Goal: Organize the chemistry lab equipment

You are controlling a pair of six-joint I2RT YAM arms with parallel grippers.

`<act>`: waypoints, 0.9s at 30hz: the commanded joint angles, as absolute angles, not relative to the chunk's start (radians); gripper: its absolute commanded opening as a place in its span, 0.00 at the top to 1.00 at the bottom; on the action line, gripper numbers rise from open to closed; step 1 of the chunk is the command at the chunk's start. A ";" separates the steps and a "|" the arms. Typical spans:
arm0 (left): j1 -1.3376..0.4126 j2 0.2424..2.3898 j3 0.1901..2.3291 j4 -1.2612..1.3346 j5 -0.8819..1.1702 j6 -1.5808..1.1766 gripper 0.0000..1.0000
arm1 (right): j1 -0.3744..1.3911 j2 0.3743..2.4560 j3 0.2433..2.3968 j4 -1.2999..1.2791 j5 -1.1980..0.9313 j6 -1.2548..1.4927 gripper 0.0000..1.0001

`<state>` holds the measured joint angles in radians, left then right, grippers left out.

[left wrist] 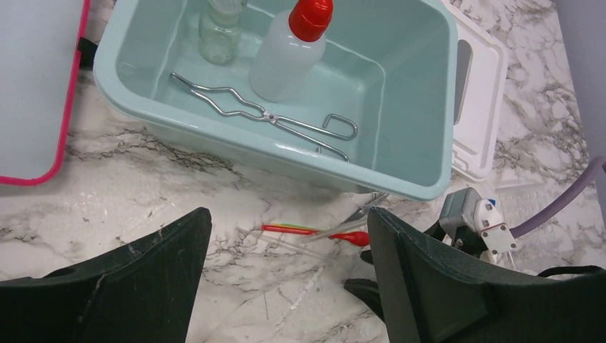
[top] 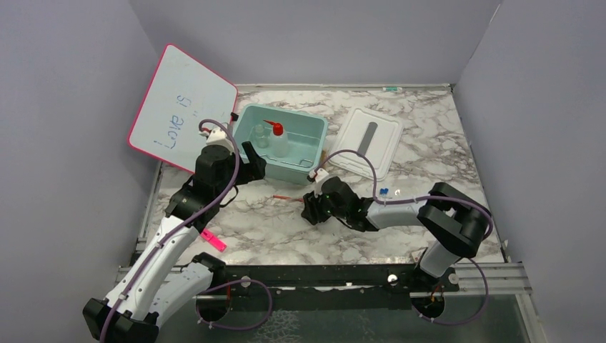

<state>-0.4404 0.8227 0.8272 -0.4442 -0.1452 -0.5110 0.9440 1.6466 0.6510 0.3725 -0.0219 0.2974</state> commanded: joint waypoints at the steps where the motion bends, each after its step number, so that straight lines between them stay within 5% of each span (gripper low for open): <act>1: -0.439 0.809 0.859 -0.436 -0.175 -0.496 0.17 | 0.952 1.638 0.626 0.337 0.098 0.332 0.47; 10: -0.439 0.815 0.866 -0.436 -0.183 -0.489 0.17 | 0.984 1.713 0.651 0.402 0.027 0.238 0.48; 21: -0.439 0.817 0.871 -0.439 -0.191 -0.488 0.17 | 1.042 1.723 0.636 0.421 0.072 0.223 0.71; 27: -0.439 0.817 0.877 -0.442 -0.198 -0.483 0.17 | 1.065 1.772 0.690 0.379 0.082 0.183 0.70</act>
